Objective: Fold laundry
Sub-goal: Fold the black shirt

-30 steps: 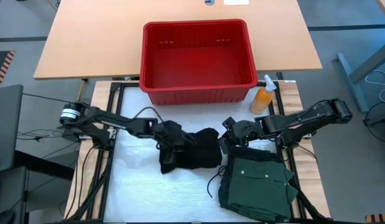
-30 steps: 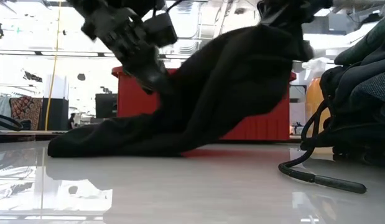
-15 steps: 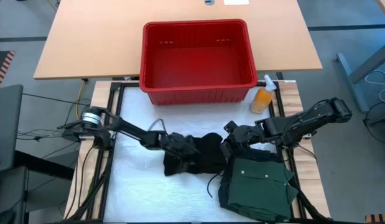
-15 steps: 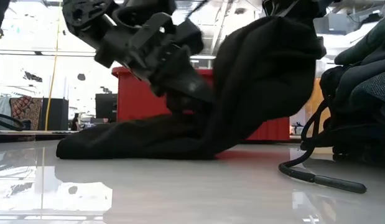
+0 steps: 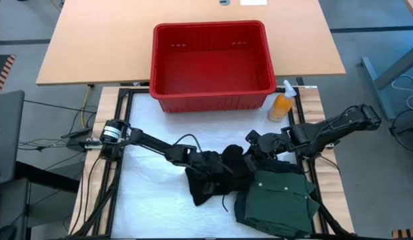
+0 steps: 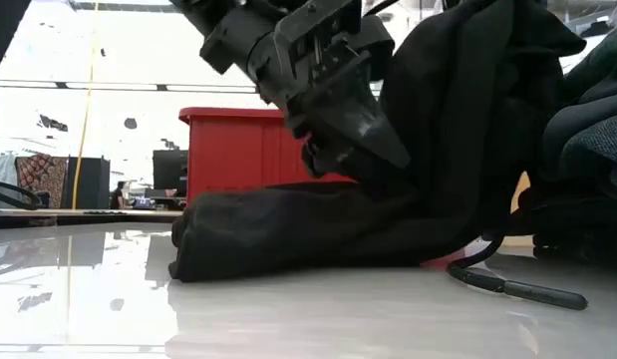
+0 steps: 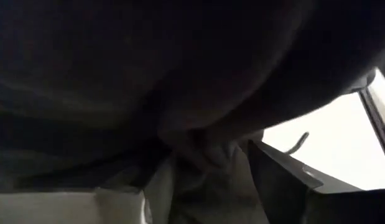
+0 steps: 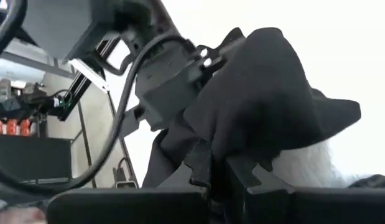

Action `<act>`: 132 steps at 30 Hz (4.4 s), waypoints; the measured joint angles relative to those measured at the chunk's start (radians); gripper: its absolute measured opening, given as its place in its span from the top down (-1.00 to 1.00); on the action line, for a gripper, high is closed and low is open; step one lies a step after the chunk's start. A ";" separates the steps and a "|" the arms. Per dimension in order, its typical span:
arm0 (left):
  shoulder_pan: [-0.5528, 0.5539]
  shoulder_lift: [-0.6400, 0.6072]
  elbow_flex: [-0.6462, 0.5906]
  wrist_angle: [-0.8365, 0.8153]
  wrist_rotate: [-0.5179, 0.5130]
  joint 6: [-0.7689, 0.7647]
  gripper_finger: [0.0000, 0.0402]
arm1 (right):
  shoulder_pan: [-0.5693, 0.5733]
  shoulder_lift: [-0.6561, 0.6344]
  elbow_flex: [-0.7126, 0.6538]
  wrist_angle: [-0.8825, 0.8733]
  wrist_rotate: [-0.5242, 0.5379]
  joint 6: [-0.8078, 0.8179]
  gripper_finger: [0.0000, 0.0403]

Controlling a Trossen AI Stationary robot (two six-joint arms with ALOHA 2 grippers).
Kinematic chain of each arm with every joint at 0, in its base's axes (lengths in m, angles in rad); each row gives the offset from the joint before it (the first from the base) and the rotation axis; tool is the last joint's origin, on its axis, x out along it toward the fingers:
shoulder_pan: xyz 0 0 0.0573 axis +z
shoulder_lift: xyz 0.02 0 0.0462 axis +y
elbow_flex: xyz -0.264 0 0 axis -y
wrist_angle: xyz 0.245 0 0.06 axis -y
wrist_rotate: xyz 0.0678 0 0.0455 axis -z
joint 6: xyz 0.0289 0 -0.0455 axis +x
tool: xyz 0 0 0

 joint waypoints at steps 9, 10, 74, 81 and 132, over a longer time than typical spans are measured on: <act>0.039 -0.109 0.128 -0.390 0.042 0.042 -0.04 | 0.018 -0.037 0.000 -0.107 0.029 -0.042 0.83; 0.042 -0.126 0.132 -0.405 0.040 0.047 -0.04 | 0.017 -0.037 0.000 -0.109 0.029 -0.042 0.83; 0.014 0.073 0.480 -0.766 -0.141 0.320 -0.04 | 0.122 0.084 0.001 0.029 0.082 0.040 0.82; 0.011 0.037 0.568 -1.040 -0.241 0.396 -0.04 | 0.122 0.084 0.001 -0.004 0.082 0.048 0.82; -0.058 -0.308 -0.618 0.209 -0.100 -0.014 -0.04 | -0.037 0.442 0.259 -0.057 0.036 0.048 0.82</act>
